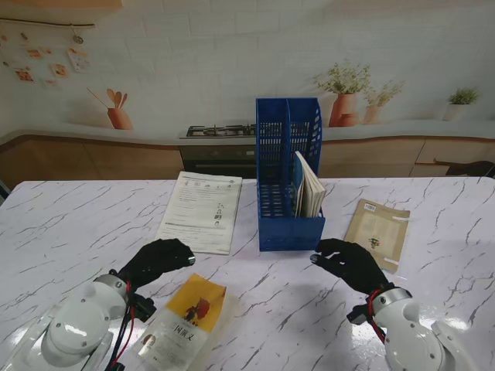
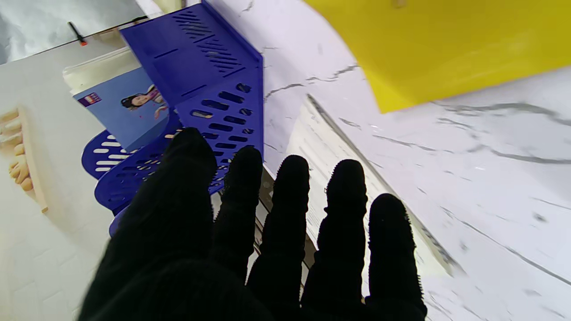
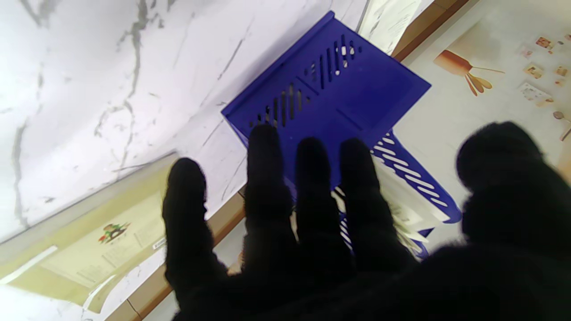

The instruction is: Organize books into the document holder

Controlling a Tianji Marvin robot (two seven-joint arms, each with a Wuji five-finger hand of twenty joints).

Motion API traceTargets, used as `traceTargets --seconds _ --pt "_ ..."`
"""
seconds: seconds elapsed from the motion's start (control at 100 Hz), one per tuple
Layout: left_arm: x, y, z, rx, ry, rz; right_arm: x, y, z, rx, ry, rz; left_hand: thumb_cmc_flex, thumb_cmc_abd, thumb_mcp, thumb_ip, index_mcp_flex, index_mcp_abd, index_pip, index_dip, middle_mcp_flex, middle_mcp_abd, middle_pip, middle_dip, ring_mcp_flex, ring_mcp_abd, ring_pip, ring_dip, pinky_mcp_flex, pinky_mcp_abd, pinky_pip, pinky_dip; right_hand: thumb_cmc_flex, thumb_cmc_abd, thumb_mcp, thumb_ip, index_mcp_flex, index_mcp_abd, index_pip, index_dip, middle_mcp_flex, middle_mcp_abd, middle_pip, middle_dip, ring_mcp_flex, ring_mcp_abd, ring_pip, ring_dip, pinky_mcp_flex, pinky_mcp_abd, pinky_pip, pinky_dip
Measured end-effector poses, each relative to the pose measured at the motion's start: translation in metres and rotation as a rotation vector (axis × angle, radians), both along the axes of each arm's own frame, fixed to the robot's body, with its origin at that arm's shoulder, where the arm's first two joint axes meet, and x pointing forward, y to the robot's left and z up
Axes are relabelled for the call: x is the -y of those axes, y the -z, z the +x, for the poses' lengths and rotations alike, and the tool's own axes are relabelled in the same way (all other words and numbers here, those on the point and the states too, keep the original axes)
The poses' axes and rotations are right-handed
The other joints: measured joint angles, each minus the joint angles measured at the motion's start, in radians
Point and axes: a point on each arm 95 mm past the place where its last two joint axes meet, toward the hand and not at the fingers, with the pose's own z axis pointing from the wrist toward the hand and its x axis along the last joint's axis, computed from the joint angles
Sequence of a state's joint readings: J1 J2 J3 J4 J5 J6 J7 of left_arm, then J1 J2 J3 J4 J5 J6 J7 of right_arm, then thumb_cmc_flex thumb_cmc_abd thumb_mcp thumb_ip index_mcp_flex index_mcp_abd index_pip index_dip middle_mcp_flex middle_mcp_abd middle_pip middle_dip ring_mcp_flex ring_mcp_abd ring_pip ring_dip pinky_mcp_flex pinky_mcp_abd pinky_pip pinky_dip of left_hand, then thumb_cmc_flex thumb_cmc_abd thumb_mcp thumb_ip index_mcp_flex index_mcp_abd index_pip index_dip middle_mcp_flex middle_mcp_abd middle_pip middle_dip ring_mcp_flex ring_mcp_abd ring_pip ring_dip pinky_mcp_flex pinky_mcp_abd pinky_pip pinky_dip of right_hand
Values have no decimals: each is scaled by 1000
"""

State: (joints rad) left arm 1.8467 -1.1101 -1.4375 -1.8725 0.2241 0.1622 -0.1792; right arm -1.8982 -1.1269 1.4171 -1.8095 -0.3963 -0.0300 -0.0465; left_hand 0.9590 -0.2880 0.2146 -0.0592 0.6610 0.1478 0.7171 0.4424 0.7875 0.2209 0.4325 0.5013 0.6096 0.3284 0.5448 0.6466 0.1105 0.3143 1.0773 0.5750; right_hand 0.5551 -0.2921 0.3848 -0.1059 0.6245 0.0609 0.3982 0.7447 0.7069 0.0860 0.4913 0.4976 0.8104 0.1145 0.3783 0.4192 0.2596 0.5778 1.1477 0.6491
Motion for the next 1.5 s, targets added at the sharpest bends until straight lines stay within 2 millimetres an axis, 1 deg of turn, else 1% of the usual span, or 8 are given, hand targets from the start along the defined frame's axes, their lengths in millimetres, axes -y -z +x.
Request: traceTargets --seconds 0.25,0.44,0.55,0.62,0.66,0.85,1.06,1.5 --pt "-21 14 -36 -47 -72 107 -1 1 1 -19 -7 -2 8 50 -35 0 144 -1 64 -101 149 0 25 -18 99 16 40 -35 69 20 53 27 0 2 12 0 -1 0 0 0 -1 0 0 0 0 0 0 0 -15 0 -14 -3" --pt "-29 28 -49 -99 -94 180 -2 1 3 -20 -6 -4 18 63 -37 0 165 -1 41 -125 160 0 5 -55 99 18 14 -96 64 41 53 27 0 13 12 0 -17 0 0 0 -1 0 0 0 -2 0 0 0 -25 0 -26 -10" --pt "-29 35 -53 -129 -85 202 -2 1 3 -20 -9 -3 18 63 -45 0 176 -1 34 -136 172 0 -7 -70 99 40 10 -109 56 58 50 26 0 13 12 0 -17 0 0 0 -1 0 0 0 -2 0 0 0 -27 0 -26 -13" --pt "-28 39 -56 -151 -67 224 -2 2 3 -22 -10 0 18 63 -46 0 187 -1 34 -136 198 1 -7 -79 123 53 13 -109 90 74 49 26 0 13 12 0 -17 0 0 0 -1 0 0 0 -2 0 0 0 -28 0 -27 -14" --pt "-27 41 -57 -161 -61 234 -2 2 3 -23 -11 1 18 63 -46 0 197 -1 33 -136 202 1 -7 -77 148 40 53 -102 119 87 49 26 0 13 12 0 -17 0 0 0 -1 0 0 0 -2 0 0 0 -29 0 -29 -14" --pt "-19 46 -58 -190 -36 224 -3 3 3 -37 -29 6 17 63 -42 0 237 20 32 -138 264 -3 54 -77 281 67 153 -116 325 108 158 69 0 13 21 0 -17 0 0 0 -1 0 0 0 -2 0 0 0 -35 0 -37 -16" --pt "-5 51 -54 -229 11 173 -5 6 3 -61 -78 16 -21 86 25 0 295 61 32 -138 342 29 111 -110 405 87 237 -185 516 131 247 50 0 13 31 0 -17 0 0 0 -1 -1 0 0 -2 0 0 0 -35 0 -37 -16" --pt "29 61 -34 -248 136 17 -10 17 -1 -118 -153 38 -21 99 28 0 297 100 17 -121 332 89 98 -147 417 89 281 -198 552 132 265 9 0 13 41 0 -14 0 0 0 -1 -1 0 -2 0 0 0 0 -25 0 -37 -17"
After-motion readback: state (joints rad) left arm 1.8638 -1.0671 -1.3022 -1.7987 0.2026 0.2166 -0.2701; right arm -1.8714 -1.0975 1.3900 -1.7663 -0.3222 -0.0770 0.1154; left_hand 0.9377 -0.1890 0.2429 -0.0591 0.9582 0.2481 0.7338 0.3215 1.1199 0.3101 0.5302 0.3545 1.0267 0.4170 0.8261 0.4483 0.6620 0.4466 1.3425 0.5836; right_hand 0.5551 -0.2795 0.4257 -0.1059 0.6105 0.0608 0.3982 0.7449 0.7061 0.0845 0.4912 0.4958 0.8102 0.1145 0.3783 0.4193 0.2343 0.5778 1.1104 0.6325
